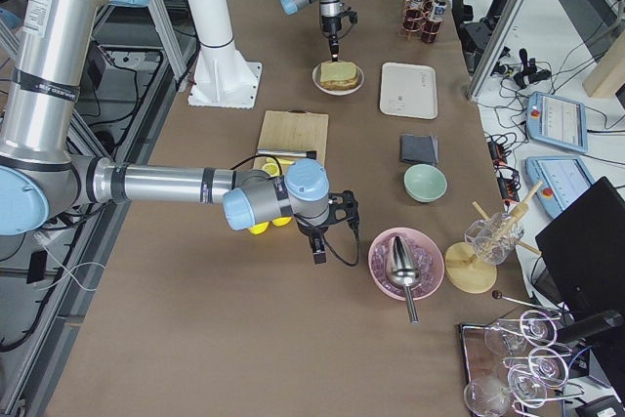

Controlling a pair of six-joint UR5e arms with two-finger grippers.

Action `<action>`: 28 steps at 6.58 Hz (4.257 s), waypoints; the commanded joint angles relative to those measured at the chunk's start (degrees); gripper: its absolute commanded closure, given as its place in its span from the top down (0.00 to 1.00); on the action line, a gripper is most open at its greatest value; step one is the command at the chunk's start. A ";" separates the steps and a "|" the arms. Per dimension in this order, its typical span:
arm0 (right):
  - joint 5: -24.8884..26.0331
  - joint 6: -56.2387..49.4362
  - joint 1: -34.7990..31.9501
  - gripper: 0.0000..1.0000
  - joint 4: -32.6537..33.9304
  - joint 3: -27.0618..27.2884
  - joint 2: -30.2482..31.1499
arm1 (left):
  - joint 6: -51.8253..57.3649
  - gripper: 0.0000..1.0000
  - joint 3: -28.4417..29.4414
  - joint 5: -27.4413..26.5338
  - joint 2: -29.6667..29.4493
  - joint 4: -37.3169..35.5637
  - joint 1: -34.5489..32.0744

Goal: Make sandwich and place on tray
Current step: 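Slide the plate with the left gripper onto the white tray, then release the plate and pull the left arm back out of view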

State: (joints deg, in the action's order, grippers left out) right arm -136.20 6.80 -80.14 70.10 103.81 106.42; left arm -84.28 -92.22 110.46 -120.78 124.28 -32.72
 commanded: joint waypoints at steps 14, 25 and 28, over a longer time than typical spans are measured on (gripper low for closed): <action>-3.46 0.23 -0.37 0.99 -0.05 2.36 0.46 | 11.42 0.70 50.30 5.12 -27.41 15.64 -14.13; 2.24 0.05 -1.95 0.99 0.04 2.36 0.02 | 67.40 0.97 -34.08 13.64 38.08 -33.41 -38.20; 1.56 -7.19 -7.03 0.99 0.48 -0.25 0.81 | 98.79 0.97 -22.35 24.49 45.98 -31.65 -58.71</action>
State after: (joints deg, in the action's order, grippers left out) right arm -134.26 4.34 -84.72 70.38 105.41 106.94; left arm 3.58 -119.93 129.75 -76.93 91.79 -83.42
